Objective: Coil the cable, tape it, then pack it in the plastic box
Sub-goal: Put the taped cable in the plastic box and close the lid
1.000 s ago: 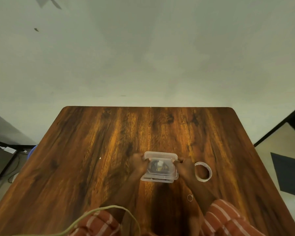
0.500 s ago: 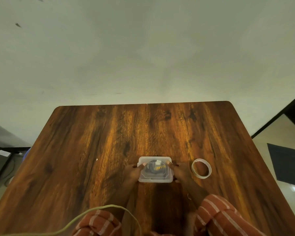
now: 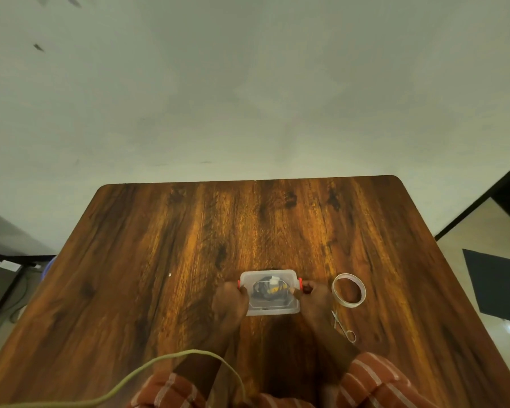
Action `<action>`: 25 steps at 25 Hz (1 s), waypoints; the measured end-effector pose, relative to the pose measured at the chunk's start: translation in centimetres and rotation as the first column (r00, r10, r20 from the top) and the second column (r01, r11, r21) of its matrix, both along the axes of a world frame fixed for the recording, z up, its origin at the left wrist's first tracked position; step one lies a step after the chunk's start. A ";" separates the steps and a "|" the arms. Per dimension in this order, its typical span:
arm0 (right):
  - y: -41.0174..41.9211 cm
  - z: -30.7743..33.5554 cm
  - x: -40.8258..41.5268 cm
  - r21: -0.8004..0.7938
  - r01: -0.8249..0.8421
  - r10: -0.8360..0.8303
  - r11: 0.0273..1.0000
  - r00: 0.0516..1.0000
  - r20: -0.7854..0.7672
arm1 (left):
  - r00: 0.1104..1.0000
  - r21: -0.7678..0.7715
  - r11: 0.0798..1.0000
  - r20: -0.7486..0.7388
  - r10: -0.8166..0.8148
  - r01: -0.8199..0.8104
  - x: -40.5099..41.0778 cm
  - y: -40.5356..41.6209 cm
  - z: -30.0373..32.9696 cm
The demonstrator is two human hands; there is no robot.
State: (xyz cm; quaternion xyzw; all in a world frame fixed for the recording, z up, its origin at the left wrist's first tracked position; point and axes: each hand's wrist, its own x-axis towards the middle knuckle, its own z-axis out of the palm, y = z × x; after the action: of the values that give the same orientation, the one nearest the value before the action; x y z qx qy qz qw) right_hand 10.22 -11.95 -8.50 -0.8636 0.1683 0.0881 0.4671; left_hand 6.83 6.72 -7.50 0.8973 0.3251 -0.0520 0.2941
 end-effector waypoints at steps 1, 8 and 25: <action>0.3 -0.2 -0.1 -0.045 -0.026 0.027 0.999 0.999 0.024 | 1.000 0.008 1.000 -0.020 -0.018 0.018 -0.2 0.0 0.2; -3.7 0.2 -1.2 -0.293 -0.090 0.114 0.952 0.991 0.065 | 0.998 0.039 0.998 -0.039 -0.053 0.055 -1.1 0.6 -0.4; 5.3 3.3 -4.7 -0.433 -0.633 0.733 0.642 0.673 0.102 | 0.932 -0.614 0.751 0.068 0.357 -0.243 -1.9 1.0 1.4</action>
State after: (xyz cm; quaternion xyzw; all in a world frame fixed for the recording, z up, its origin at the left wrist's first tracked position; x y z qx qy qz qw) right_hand 5.51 -6.70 -5.20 -0.9356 -0.2253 0.1094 0.2487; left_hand 4.90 7.71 -6.06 0.6958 0.4041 -0.0216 0.5935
